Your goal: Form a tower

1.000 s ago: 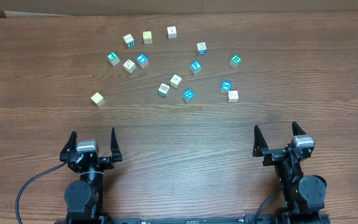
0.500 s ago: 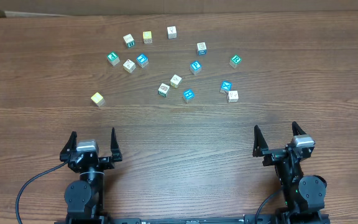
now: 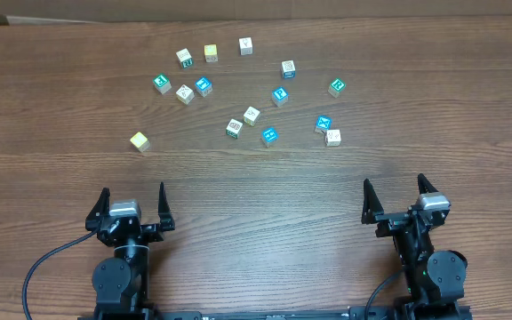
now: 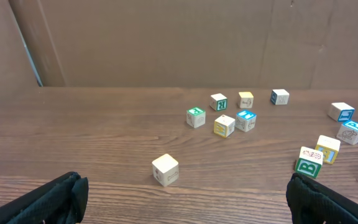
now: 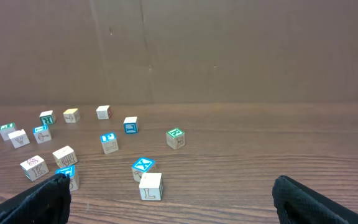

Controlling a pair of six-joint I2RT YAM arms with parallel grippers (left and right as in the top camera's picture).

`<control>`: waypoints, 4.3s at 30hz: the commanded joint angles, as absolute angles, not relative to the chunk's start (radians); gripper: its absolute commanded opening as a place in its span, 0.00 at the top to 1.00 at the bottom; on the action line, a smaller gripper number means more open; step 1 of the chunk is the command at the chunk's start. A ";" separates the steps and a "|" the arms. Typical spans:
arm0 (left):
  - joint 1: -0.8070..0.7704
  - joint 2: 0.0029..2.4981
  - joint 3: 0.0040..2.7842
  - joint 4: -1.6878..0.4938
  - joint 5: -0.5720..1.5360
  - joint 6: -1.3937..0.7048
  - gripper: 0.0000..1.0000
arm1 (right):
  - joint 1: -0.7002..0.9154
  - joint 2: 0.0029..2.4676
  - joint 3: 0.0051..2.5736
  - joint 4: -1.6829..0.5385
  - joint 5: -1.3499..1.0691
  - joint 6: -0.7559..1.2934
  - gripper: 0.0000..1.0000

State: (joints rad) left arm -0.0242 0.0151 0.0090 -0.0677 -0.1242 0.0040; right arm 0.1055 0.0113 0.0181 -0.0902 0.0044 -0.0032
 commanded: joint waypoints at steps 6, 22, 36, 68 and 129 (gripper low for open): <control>-0.017 0.005 0.005 -0.067 -0.119 0.023 0.00 | 0.110 0.003 0.008 -0.084 0.005 0.000 0.00; -0.017 0.005 0.005 -0.067 -0.119 0.023 0.00 | 0.110 0.003 0.008 -0.084 0.005 0.000 0.00; -0.017 0.005 0.005 -0.067 -0.119 0.023 0.00 | 0.110 0.018 0.008 -0.084 0.005 0.000 0.00; -0.017 0.005 0.005 -0.066 -0.131 0.023 0.00 | 0.110 0.041 0.008 -0.084 0.005 0.000 0.00; -0.252 1.717 1.484 -0.846 0.150 -0.081 0.53 | 0.110 0.041 0.008 -0.084 0.005 0.000 0.00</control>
